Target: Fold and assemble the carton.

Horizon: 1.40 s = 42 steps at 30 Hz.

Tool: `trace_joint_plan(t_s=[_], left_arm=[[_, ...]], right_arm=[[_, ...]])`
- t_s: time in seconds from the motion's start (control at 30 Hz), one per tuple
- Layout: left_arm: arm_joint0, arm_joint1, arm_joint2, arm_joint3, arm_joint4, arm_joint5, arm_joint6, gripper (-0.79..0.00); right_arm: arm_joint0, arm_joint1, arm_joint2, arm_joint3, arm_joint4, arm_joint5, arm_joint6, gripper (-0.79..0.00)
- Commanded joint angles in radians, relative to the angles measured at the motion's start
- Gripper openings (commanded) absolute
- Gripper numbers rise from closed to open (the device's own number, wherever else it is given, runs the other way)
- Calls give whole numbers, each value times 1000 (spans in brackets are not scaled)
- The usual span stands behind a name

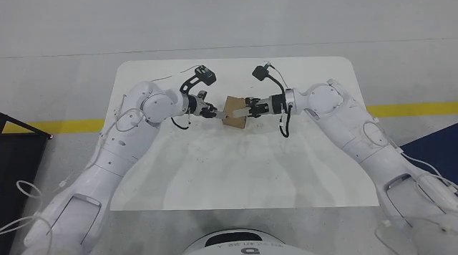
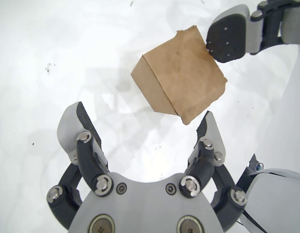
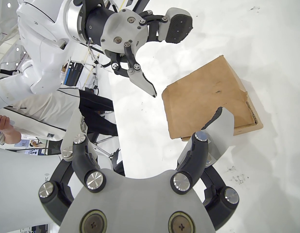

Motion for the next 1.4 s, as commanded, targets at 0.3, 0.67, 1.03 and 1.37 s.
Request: trace_joint_plan(t_s=[0.3,0.67,1.03,1.37], left_arm=[[-123,-50,106,178,-54,-57,36,0],[-154,-55,114,210,-47,-74,30,0],[-65,13,-14,39,13,-56,-73,0],[107,74,-141,-147,8,-59,-154,0]], right_arm=[[-35,6,70,60,116,-51,-38,0],[-16,-19,16,69,-185,79,-220,-65],[60,-60,-50,124,-288,92,-154,-342],[108,-98,-98,179,-318,79,-102,-305]])
